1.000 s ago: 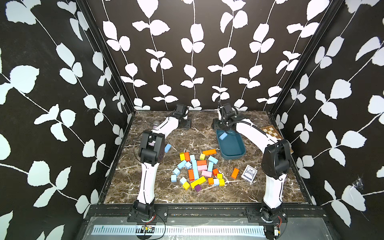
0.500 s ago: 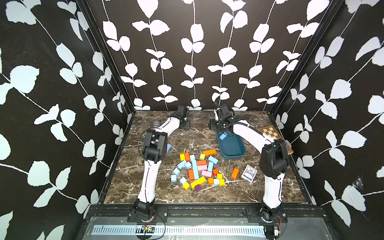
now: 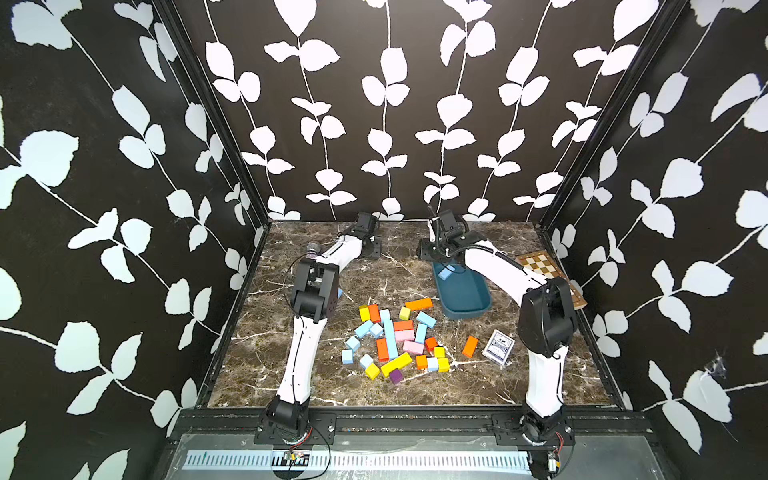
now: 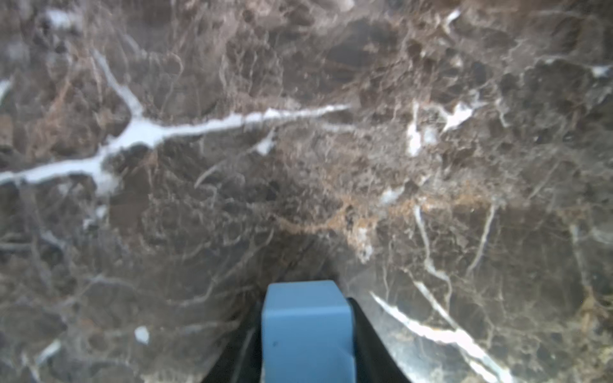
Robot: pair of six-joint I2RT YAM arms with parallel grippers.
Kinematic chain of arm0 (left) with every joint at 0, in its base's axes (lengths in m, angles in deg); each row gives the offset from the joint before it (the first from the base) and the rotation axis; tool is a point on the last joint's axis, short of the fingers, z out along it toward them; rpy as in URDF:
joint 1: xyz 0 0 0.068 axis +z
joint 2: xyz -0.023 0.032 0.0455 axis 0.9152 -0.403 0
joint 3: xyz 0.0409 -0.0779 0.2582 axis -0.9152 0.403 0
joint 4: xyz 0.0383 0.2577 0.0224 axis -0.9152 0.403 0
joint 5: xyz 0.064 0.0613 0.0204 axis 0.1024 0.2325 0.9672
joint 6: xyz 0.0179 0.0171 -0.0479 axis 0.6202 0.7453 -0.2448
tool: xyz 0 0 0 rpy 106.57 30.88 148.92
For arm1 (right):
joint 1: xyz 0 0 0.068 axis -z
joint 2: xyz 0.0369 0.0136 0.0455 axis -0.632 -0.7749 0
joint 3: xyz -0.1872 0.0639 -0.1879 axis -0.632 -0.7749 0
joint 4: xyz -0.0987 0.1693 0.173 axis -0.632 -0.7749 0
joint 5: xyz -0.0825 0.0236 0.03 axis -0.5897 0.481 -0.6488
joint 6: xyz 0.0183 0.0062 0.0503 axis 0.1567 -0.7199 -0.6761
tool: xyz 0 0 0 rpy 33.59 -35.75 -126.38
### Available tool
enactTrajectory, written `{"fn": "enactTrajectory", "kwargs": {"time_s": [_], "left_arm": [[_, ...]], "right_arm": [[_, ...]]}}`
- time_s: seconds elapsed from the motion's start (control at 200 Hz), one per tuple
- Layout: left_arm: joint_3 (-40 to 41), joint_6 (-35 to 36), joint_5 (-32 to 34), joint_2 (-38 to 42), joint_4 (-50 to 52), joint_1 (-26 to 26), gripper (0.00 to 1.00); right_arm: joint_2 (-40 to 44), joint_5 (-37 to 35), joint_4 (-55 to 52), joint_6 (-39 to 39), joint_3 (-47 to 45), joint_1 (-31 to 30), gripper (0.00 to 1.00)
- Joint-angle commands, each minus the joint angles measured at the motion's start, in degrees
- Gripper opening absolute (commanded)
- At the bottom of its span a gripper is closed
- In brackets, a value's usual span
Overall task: Pick out the blue building blocks
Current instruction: Pick up the building block from the center of the board.
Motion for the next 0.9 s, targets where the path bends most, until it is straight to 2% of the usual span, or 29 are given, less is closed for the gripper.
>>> {"fn": "enactTrajectory", "kwargs": {"time_s": [0.0, 0.09, 0.17, 0.25, 0.405, 0.57, 0.72, 0.89], "left_arm": [[-2.0, 1.1, -2.9, 0.2, -0.4, 0.9, 0.28], [-1.7, 5.0, -7.2, 1.3, -1.5, 1.2, 0.2], [0.0, 10.2, -11.5, 3.6, -3.7, 1.2, 0.19], [5.7, 16.0, -16.9, 8.0, -9.7, 1.3, 0.18], [18.0, 28.9, -32.7, 17.1, -19.8, 1.9, 0.16], [24.6, 40.0, -48.7, 22.1, -23.6, 2.9, 0.13], [27.6, 47.0, -55.4, 24.6, -24.9, 2.9, 0.13], [29.1, 52.7, -58.8, 26.2, -24.0, 2.8, 0.13]], "right_arm": [[-1.3, -1.0, 0.0, -0.7, 1.3, -0.4, 0.46], [-1.6, 0.4, -0.5, 0.2, 2.3, -0.4, 0.43], [-1.6, 2.5, -0.6, 0.8, 2.8, -0.1, 0.42], [-1.2, 6.6, 0.7, 0.8, 2.6, 0.6, 0.41], [-0.7, 14.6, 1.0, 0.6, 2.9, 2.2, 0.41], [-0.7, 24.5, 2.5, -2.0, 2.5, 4.3, 0.45], [-0.4, 33.2, 3.7, -4.0, 1.1, 4.8, 0.5], [1.5, 37.5, 6.9, -5.3, -2.1, 4.7, 0.55]]}}
